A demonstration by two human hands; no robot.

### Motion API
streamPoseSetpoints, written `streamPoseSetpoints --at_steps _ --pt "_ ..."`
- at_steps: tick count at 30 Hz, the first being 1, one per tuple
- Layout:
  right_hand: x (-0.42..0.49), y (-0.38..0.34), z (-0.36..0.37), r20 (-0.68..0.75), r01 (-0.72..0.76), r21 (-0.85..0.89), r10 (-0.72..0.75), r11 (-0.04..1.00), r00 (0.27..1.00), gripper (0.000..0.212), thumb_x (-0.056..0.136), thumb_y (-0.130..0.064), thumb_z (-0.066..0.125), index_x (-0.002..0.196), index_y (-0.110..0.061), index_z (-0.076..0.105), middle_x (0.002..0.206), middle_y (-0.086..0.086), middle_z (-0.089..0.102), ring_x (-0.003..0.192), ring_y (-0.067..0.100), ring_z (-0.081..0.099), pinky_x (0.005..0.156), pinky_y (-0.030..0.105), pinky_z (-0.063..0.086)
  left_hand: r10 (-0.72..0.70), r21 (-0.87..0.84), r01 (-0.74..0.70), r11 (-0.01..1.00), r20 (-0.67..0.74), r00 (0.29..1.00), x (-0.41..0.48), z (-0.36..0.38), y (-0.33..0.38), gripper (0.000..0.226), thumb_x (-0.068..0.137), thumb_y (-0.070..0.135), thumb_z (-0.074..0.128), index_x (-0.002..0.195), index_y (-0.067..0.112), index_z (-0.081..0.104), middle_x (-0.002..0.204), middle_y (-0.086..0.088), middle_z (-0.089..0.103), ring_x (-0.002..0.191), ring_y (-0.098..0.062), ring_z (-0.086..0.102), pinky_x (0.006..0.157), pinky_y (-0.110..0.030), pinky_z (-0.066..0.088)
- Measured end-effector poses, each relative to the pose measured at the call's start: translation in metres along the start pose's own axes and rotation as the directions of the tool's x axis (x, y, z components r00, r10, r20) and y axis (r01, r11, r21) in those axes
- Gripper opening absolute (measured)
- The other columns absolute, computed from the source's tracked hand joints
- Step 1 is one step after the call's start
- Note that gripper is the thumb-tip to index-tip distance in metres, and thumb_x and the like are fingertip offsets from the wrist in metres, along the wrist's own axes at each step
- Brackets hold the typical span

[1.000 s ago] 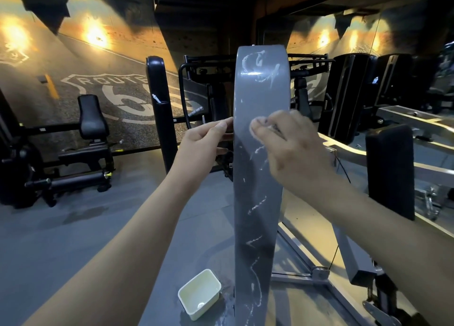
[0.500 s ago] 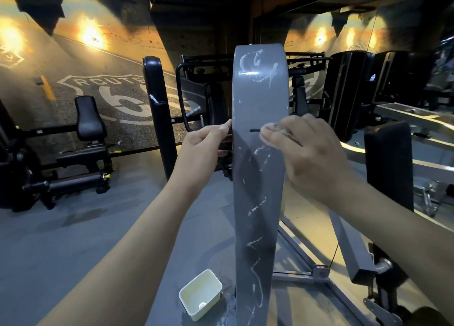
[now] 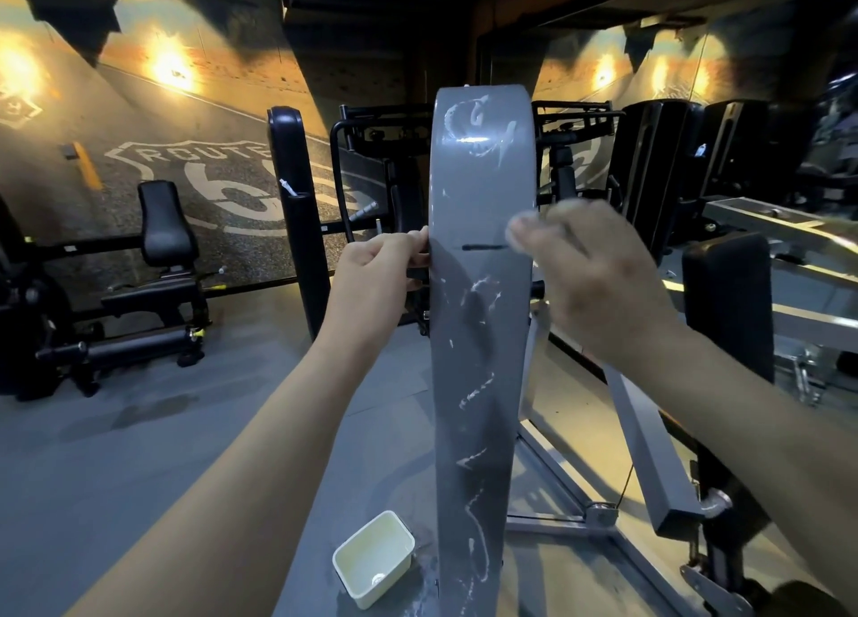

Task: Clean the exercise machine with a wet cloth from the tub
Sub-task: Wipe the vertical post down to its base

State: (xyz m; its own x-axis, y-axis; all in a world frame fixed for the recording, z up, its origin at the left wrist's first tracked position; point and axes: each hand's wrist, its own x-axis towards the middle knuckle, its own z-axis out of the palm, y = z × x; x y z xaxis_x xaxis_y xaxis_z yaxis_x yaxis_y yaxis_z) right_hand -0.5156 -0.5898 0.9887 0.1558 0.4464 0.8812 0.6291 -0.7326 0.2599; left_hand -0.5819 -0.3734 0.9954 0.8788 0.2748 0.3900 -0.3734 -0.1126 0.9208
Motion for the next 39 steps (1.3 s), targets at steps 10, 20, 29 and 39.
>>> streamPoseSetpoints --at_steps 10,20,29,39 --pt "-0.028 -0.025 0.001 0.015 -0.077 0.209 0.076 0.975 0.997 0.024 0.103 -0.009 0.060 0.122 0.003 0.070 0.094 0.015 0.061 0.080 0.032 0.058 0.069 0.044 0.051 0.045 0.018 -0.046 0.999 0.014 0.999 0.000 0.005 0.000 0.035 0.104 0.014 0.048 0.093 0.001 0.078 0.087 0.000 0.076 0.072 -0.004 0.068 0.063 -0.017 0.054" --pt "0.022 -0.033 0.016 -0.013 0.055 0.021 -0.055 0.998 0.998 0.032 0.089 0.008 0.060 0.117 -0.004 0.071 0.100 0.013 0.061 0.085 0.029 0.047 0.068 0.040 0.040 0.041 0.018 -0.042 0.999 0.052 0.998 0.002 -0.002 -0.003 0.045 0.105 0.017 0.044 0.083 0.022 0.082 0.097 0.004 0.079 0.100 -0.010 0.070 0.095 -0.040 0.055" --pt "0.047 -0.038 0.020 0.079 0.106 0.042 -0.109 0.993 0.991 0.046 0.080 0.010 0.060 0.124 -0.001 0.068 0.101 0.018 0.060 0.082 0.035 0.054 0.064 0.040 0.044 0.042 -0.152 -0.019 0.988 0.148 0.988 -0.001 -0.012 -0.019 0.051 0.105 0.016 0.031 0.110 0.028 0.080 0.117 -0.003 0.076 0.116 -0.019 0.068 0.104 -0.045 0.050" --pt "0.063 -0.040 0.022 0.081 0.045 -0.015 -0.044 0.999 0.996 0.044 0.086 0.004 0.051 0.125 -0.005 0.068 0.099 0.015 0.057 0.079 0.033 0.051 0.064 0.045 0.045 -0.102 -0.084 0.102 0.991 -0.003 0.995 0.002 -0.018 -0.037 0.047 0.106 0.029 0.036 0.103 0.014 0.080 0.101 -0.006 0.079 0.101 -0.023 0.073 0.100 -0.047 0.054"
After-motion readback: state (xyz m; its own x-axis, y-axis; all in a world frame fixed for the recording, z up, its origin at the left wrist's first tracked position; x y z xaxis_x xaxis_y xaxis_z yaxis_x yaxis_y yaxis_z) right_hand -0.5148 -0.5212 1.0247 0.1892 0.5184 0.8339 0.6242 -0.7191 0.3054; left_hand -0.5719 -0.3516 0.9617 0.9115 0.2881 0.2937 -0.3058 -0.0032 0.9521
